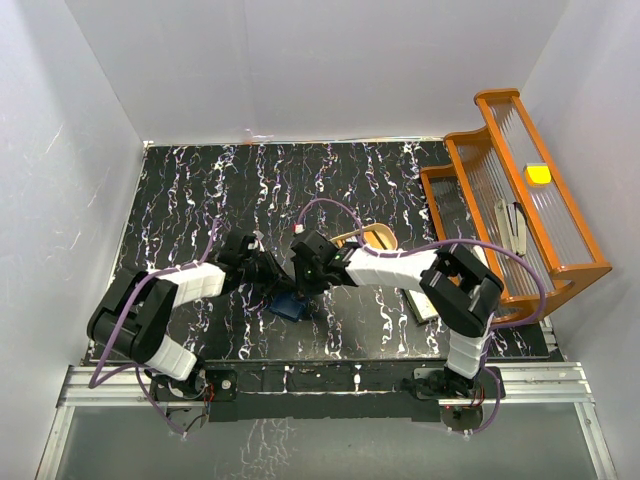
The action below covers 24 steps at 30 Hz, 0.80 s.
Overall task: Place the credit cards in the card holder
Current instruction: Close the card holder at the center of the board, then reset both arms
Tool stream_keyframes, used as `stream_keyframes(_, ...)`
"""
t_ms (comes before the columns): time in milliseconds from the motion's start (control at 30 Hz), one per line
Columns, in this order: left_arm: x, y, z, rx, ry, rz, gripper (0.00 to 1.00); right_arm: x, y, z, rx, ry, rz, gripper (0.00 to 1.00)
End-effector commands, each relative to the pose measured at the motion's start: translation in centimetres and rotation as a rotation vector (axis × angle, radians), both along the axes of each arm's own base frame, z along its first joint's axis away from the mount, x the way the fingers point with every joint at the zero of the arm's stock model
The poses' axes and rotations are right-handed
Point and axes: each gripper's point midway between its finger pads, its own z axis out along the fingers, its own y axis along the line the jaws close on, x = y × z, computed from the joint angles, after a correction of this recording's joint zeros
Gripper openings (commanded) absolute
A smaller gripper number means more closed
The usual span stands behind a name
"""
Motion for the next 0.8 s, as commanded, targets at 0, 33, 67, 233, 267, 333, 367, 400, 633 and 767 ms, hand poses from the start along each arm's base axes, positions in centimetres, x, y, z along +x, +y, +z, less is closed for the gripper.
stream_keyframes(0,-3.3,2.7,-2.9,0.158,0.12,0.014,0.13,0.6,-7.5,-7.0,-0.369,-0.029,-0.053,0.02)
stream_keyframes(33,-2.9,2.7,-2.5,0.159,0.107,0.02,0.13,0.6,-7.2,-6.7,-0.357,-0.033,-0.053,0.02)
stream_keyframes(67,-2.5,2.8,-2.1,0.159,0.097,0.026,0.13,0.7,-7.0,-6.4,-0.341,-0.039,-0.053,0.02)
stream_keyframes(233,-0.6,3.5,0.8,0.192,0.01,0.06,0.2,1.6,-5.1,-2.2,-0.215,-0.104,-0.063,0.11)
stream_keyframes(267,-0.3,3.8,1.3,0.206,-0.001,0.067,0.23,1.8,-4.8,-0.8,-0.183,-0.123,-0.071,0.14)
stream_keyframes(333,0.1,4.4,2.9,0.222,-0.045,0.082,0.28,2.2,-4.4,2.2,-0.113,-0.173,-0.09,0.19)
stream_keyframes(367,0.3,4.7,3.7,0.23,-0.067,0.091,0.3,2.3,-4.2,3.6,-0.075,-0.195,-0.096,0.22)
stream_keyframes(400,0.4,5.0,4.5,0.238,-0.09,0.1,0.34,2.4,-4.1,4.7,-0.048,-0.215,-0.102,0.24)
stream_keyframes(633,1.9,6.5,12.8,0.277,-0.291,0.128,0.69,2.7,-5.3,13.0,0.102,-0.378,-0.141,0.48)
stream_keyframes(767,2.0,7.3,17.5,0.292,-0.393,0.129,0.99,3.0,-7.2,18.0,0.141,-0.493,-0.181,0.59)
